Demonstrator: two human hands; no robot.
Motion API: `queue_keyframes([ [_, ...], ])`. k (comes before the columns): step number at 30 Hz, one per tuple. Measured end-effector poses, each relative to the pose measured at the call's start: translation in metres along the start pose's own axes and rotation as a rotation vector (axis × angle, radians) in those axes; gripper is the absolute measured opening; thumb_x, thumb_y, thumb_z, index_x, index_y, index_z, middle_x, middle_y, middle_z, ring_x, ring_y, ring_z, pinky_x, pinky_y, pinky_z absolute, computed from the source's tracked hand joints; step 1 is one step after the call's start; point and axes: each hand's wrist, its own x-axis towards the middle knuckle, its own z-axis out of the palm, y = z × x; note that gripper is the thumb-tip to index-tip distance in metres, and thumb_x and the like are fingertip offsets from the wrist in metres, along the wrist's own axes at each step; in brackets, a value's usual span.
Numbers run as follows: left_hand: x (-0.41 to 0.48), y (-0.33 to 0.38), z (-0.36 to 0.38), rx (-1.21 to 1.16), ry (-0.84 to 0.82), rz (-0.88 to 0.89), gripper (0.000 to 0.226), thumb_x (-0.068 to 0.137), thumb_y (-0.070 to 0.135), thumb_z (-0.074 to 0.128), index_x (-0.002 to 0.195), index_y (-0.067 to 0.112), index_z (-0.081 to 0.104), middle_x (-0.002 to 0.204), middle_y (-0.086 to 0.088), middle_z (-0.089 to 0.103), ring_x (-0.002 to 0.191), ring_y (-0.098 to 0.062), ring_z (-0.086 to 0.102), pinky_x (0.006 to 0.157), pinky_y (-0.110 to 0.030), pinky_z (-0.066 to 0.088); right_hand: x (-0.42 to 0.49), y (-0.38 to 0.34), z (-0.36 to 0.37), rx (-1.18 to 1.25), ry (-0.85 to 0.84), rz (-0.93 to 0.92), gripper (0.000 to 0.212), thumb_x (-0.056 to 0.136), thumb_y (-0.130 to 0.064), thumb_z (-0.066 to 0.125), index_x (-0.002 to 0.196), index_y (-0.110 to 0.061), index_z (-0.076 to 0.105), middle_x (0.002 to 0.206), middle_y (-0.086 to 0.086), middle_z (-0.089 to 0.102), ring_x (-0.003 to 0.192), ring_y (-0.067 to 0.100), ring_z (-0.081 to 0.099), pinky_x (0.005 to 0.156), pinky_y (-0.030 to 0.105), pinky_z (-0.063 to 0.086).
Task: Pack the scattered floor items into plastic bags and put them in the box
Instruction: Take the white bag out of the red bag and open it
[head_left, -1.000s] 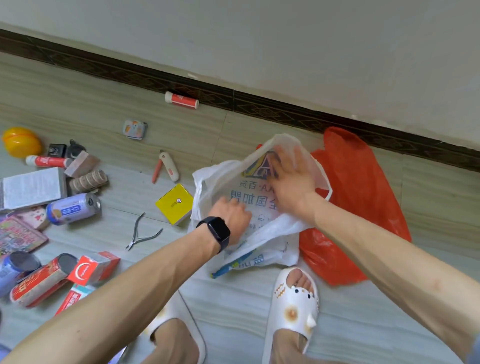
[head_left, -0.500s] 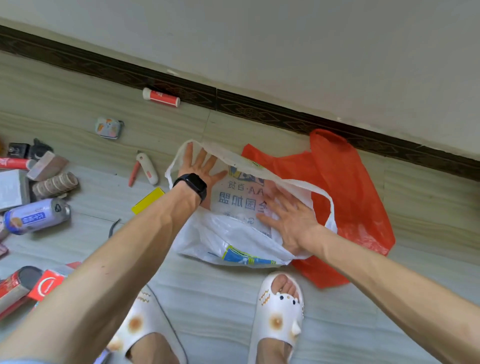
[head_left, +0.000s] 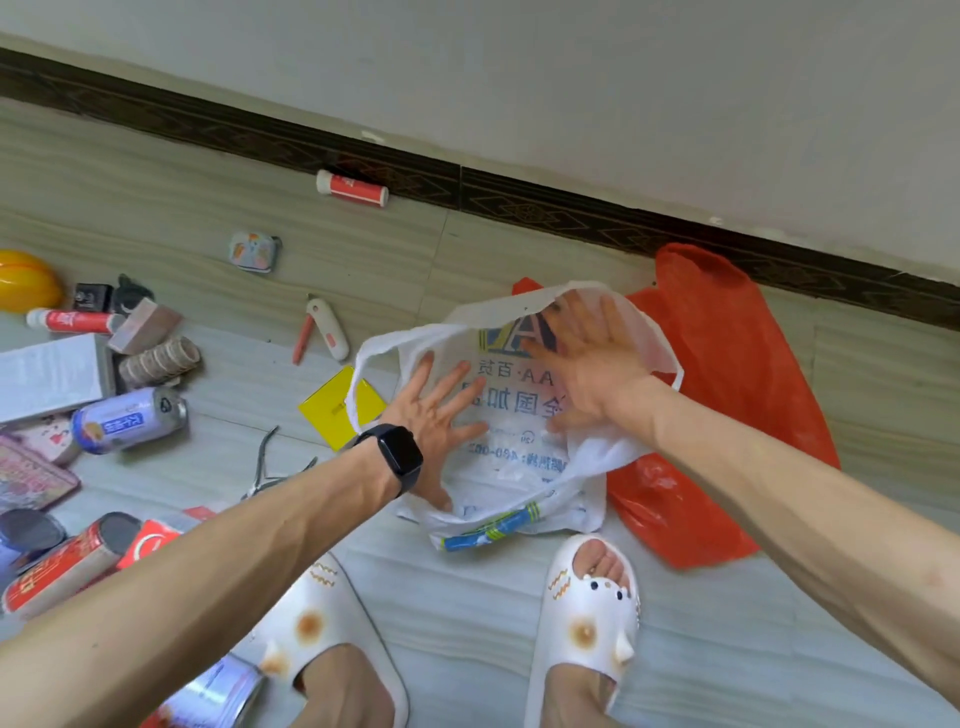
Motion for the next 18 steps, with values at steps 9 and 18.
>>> queue_keyframes([
  [9,0.013,-0.028,-0.001,0.087,0.005,-0.284,0.114,0.082,0.07,0.055,0.145,0.035,-0.034,0.147,-0.017,-0.044,0.138,-0.044,-0.035,0.1,-0.071,-0.025,-0.05,-0.017,0.038,-0.135,-0.163,0.031,0.112,0.072,-0.083,0.05,0.153,-0.041,-0.016,0.153,0.012,-0.043,0.135,0.041,-0.044,0.109,0.065,-0.023],
  [18,-0.024,-0.045,-0.044,0.094,0.148,-0.285,0.104,0.082,0.077,0.043,0.149,0.034,-0.024,0.157,-0.016,-0.031,0.143,-0.038,-0.03,0.102,-0.069,-0.025,-0.059,0.002,-0.012,-0.044,0.066,0.152,0.126,0.059,-0.093,0.051,0.153,-0.041,-0.014,0.159,0.011,-0.033,0.14,0.039,-0.038,0.108,0.066,-0.024],
])
